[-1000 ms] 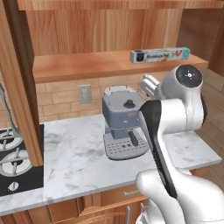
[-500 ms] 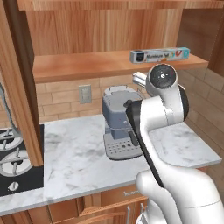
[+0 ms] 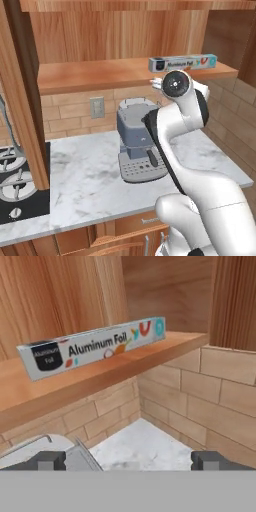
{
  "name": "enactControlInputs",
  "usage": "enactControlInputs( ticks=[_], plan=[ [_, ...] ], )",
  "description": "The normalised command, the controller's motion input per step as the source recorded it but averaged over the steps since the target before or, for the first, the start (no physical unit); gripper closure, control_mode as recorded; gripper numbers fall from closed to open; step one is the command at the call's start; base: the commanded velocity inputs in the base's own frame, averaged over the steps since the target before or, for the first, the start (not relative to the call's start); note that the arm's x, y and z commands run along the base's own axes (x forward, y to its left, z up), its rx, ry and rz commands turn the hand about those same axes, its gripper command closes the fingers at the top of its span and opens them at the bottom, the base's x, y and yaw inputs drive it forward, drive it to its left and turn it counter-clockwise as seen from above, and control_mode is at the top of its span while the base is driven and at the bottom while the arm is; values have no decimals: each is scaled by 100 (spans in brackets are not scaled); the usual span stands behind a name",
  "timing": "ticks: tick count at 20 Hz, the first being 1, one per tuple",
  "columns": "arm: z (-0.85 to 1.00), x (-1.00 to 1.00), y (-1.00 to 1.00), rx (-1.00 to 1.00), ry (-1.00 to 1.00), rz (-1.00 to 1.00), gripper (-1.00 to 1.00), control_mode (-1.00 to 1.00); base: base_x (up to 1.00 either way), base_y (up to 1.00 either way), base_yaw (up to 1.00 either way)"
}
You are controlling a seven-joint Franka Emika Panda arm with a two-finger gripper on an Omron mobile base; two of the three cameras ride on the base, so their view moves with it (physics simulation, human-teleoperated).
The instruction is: Retrieve the tupperware and aluminum foil from the cabinet and place them on the dining counter near the plate with fish and lemon to prepare for storing leftovers.
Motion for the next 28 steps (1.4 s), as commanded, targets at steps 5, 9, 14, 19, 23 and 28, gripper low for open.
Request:
enactControlInputs(
  ticks=[5,9,14,19,23,28],
  plan=[
    [38,42,0,-3,4,0,-100,-100,0,0,0],
    [20,43,0,0,2,0,-100,-100,0,0,0],
    [3,40,0,0,0,-1,-100,-100,0,0,0],
    [0,39,4,0,0,0,-100,-100,0,0,0],
    [0,51,9,0,2,0,-100,-100,0,0,0],
    [0,56,10,0,6,-1,-100,-100,0,0,0]
  ],
)
